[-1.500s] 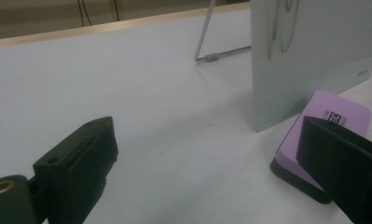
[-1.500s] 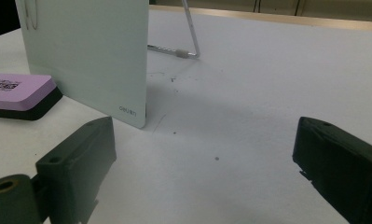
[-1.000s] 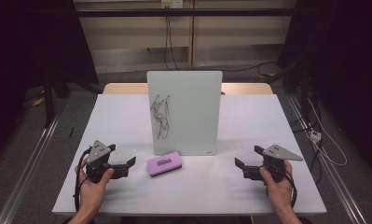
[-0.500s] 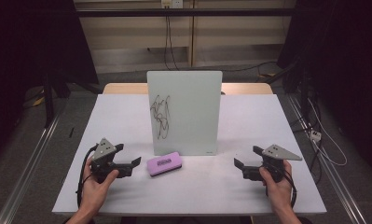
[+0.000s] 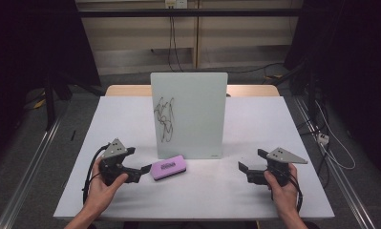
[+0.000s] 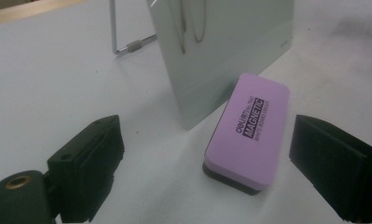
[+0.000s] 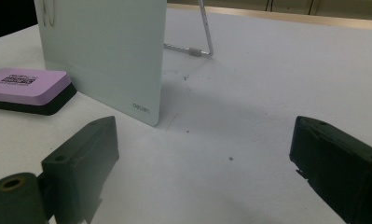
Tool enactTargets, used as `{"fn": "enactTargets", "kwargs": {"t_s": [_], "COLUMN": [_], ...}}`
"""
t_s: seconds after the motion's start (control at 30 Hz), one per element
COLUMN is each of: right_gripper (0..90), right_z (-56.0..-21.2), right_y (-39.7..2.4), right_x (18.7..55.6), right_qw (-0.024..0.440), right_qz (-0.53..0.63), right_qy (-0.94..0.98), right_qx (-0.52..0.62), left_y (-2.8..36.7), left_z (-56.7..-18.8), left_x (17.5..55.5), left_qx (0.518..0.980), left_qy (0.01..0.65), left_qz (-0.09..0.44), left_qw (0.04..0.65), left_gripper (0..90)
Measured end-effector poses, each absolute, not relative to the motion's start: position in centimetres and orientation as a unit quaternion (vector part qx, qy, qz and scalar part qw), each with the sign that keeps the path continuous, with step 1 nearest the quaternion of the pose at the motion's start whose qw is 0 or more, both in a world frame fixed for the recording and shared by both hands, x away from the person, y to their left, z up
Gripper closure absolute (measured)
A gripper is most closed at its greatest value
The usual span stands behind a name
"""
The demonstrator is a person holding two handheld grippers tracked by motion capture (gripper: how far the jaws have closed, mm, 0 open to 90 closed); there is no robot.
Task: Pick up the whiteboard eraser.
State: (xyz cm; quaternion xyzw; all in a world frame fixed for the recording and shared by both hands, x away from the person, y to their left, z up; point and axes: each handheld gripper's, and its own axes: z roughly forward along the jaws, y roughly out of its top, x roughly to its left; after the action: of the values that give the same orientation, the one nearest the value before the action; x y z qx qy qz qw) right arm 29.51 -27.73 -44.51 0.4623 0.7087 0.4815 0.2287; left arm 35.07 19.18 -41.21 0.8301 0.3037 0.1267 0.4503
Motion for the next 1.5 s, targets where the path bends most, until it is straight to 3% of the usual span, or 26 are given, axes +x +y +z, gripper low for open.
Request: {"fn": "enactTargets", "kwargs": {"t_s": [0.5, 0.97, 1.5], "right_gripper": [7.3, 7.1, 7.0], "right_z": [-44.6, -44.5, -44.6], "right_y": [-27.7, -27.7, -27.6], "right_x": [29.6, 29.5, 29.5], "right_qw": [0.228, 0.228, 0.225], "right_qz": [0.482, 0.481, 0.482], "right_qy": [0.708, 0.711, 0.714], "right_qx": [0.463, 0.459, 0.456], "left_y": [15.9, 12.9, 10.9], "left_z": [-40.1, -40.5, -41.8], "left_x": [35.9, 36.6, 38.0], "left_qx": [0.873, 0.909, 0.925], "left_qy": [0.238, 0.187, 0.188], "left_qz": [0.088, 0.079, 0.042], "left_qw": [0.416, 0.365, 0.327], "left_gripper": [7.0, 15.1, 21.7]}}
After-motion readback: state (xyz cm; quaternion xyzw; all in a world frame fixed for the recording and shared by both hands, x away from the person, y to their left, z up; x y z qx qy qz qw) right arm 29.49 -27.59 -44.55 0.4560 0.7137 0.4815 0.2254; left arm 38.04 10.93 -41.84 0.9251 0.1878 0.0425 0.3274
